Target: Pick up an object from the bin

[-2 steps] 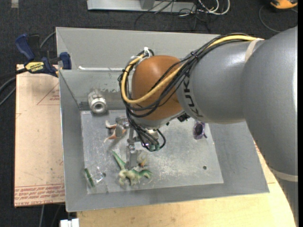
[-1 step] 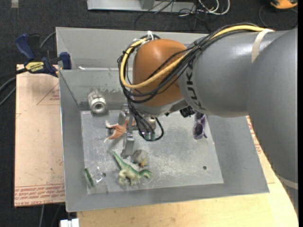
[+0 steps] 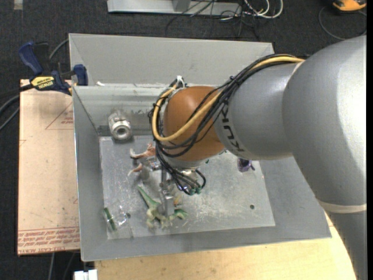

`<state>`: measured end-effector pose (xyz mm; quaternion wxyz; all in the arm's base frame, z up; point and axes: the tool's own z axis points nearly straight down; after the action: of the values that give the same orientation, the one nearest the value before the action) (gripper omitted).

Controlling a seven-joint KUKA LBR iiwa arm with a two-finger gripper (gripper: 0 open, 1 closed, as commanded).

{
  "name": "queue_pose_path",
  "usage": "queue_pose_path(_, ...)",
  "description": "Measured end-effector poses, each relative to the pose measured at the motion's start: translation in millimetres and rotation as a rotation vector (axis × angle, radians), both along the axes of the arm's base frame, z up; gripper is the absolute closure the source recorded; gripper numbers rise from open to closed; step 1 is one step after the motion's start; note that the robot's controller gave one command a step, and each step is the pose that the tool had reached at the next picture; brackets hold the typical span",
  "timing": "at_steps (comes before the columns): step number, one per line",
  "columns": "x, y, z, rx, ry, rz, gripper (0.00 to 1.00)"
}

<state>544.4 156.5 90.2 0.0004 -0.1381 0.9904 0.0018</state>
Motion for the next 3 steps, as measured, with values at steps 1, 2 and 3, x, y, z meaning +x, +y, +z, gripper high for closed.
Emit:
queue_pose_path(1, -31.8, -29, 0, 0.0, -0.004, -0.027, 0.0)
queue_pose_path(2, -25.1, -23, -11, -0.003, 0.011, -0.07, 0.0)
queue_pose_path(3, -42.4, -34, -18, 0.002, 0.0, -0.205, 0.0)
